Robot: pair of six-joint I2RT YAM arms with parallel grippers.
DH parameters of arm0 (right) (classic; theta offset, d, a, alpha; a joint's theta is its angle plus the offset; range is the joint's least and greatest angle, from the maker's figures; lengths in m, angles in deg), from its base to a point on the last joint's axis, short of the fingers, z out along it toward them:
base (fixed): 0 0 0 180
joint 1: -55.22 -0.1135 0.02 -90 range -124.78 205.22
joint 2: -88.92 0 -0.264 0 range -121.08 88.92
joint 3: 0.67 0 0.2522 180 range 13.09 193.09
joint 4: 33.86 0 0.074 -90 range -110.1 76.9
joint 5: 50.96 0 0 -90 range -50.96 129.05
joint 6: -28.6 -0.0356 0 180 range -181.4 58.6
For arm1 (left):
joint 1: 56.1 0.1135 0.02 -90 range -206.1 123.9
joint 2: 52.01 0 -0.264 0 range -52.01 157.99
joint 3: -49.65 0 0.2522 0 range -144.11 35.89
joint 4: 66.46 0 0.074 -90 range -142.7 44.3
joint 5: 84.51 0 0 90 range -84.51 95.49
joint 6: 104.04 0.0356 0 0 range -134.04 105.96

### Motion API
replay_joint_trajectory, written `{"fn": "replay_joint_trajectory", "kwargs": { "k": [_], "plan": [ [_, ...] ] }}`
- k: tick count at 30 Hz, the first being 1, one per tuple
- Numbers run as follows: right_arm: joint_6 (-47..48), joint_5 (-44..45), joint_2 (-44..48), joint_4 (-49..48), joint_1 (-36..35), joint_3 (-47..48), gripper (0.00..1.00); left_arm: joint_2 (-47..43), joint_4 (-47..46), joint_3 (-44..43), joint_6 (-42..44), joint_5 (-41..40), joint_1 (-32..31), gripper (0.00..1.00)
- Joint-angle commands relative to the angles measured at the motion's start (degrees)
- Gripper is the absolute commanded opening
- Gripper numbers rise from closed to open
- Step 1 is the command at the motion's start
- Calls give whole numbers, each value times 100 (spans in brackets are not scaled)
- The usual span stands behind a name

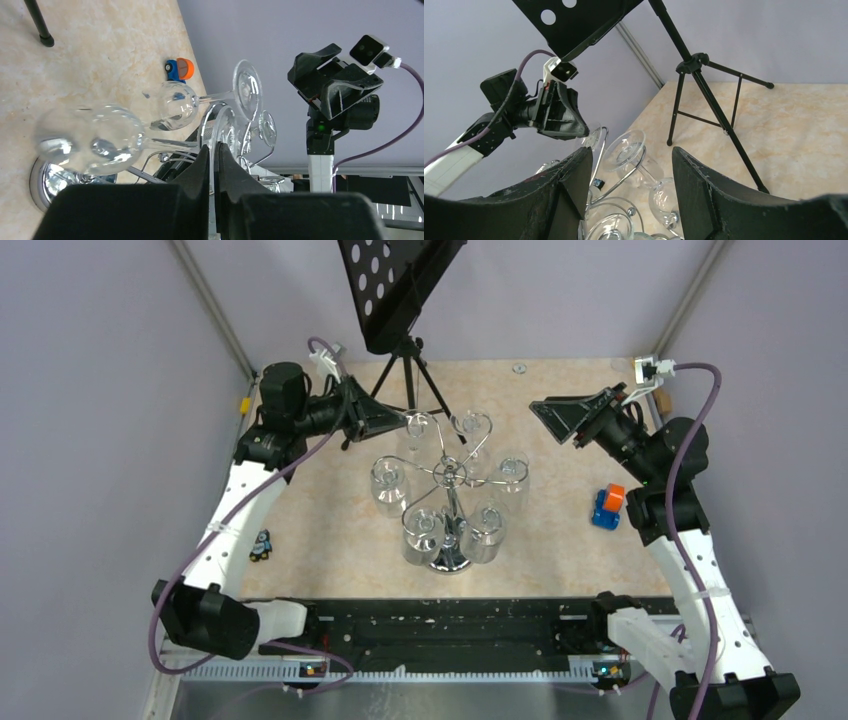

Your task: Take the wine glass off the wine glass rack

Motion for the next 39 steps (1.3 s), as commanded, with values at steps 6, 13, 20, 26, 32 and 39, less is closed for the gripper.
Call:
{"fn": "replay_joint_trajectory", "kwargs": {
  "k": [6,13,20,26,32,39],
  "plan": [
    [-42,48,-20,-343,-90,-75,61,-209,408,-469,499,-91,37,0],
    [-60,58,-20,-363,-86,-114,61,-346,-3,-439,247,-45,56,0],
    [-131,84,-13,-420,-84,-139,61,-576,-1495,228,-593,-300,52,0],
    [-153,109,14,-412,-85,-168,61,-697,-2190,515,-875,-586,34,0],
    [-151,147,14,-396,-83,-164,61,-627,-2625,592,-1070,-498,-11,0],
    [-172,138,-24,-392,-86,-163,61,-484,-2798,539,-1137,-297,-170,0]
  ]
}}
